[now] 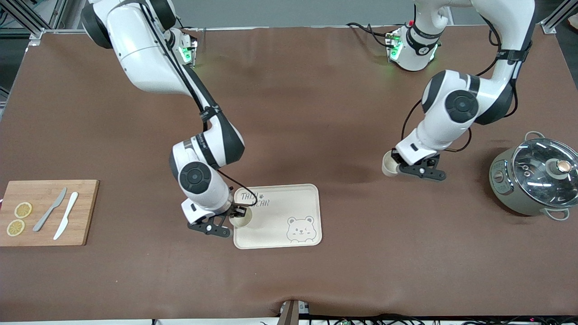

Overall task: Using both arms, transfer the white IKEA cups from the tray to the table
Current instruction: 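Lift the cups off the tray, left toward the pot, right toward board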

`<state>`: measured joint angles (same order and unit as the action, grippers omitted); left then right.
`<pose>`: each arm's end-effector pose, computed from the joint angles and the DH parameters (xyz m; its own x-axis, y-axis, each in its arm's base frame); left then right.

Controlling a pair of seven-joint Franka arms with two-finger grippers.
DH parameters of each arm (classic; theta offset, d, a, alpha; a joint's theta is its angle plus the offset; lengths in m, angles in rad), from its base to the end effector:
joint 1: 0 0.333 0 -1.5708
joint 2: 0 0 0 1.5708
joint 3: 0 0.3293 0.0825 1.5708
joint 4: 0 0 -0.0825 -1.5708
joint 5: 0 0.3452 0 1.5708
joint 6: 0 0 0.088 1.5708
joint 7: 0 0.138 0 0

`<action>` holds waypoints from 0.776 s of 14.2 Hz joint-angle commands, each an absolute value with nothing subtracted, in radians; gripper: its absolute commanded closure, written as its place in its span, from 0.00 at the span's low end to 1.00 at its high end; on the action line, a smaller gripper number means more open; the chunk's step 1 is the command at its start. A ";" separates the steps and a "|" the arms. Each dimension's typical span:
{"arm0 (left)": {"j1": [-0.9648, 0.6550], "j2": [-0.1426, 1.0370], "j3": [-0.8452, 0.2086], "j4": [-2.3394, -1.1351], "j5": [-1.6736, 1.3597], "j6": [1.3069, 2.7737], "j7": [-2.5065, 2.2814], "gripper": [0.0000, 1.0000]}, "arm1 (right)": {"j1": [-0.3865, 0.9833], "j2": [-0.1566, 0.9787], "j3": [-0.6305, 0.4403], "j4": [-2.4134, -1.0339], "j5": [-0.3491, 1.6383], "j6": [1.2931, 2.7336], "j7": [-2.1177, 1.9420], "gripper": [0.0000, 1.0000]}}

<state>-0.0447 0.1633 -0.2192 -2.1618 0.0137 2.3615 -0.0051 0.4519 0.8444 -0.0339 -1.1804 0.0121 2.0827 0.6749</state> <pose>0.5179 -0.1378 0.3356 0.9645 -0.2610 0.0404 -0.2621 -0.9647 0.0255 0.6759 0.3091 0.2803 0.9672 -0.2481 0.0545 -0.2471 -0.9687 -0.0251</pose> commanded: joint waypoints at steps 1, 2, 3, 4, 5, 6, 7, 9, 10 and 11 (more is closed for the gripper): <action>0.066 0.094 -0.233 -2.284 -0.124 2.430 0.241 1.00 | 0.397 0.838 -0.015 -1.124 -0.002 2.007 0.632 1.00; 0.092 0.098 -0.233 -2.299 -0.155 2.451 0.299 1.00 | 0.375 0.828 -0.014 -1.124 0.003 1.997 0.586 1.00; 0.110 0.109 -0.233 -2.310 -0.161 2.476 0.333 1.00 | 0.352 0.821 -0.012 -1.124 0.006 1.996 0.547 1.00; 0.117 0.126 -0.232 -2.312 -0.161 2.502 0.344 1.00 | 0.330 0.819 -0.012 -1.123 0.008 1.990 0.516 1.00; 0.117 0.142 -0.230 -2.313 -0.161 2.529 0.350 1.00 | 0.313 0.818 -0.012 -1.117 0.008 1.987 0.487 1.00; 0.117 0.161 -0.230 -2.315 -0.160 2.554 0.356 1.00 | 0.295 0.818 -0.012 -1.103 0.008 1.971 0.442 1.00; 0.126 0.179 -0.229 -2.315 -0.160 2.575 0.379 1.00 | 0.273 0.818 -0.012 -1.091 0.008 1.957 0.399 1.00; 0.143 0.184 -0.230 -2.318 -0.158 2.591 0.408 1.00 | 0.232 0.818 -0.011 -1.080 0.009 1.948 0.326 1.00; 0.141 0.192 -0.230 -2.318 -0.160 2.597 0.413 1.00 | 0.215 0.818 -0.011 -1.080 0.012 1.948 0.293 1.00; 0.141 0.205 -0.230 -2.318 -0.153 2.620 0.416 1.00 | 0.197 0.816 -0.011 -1.080 0.023 1.947 0.257 1.00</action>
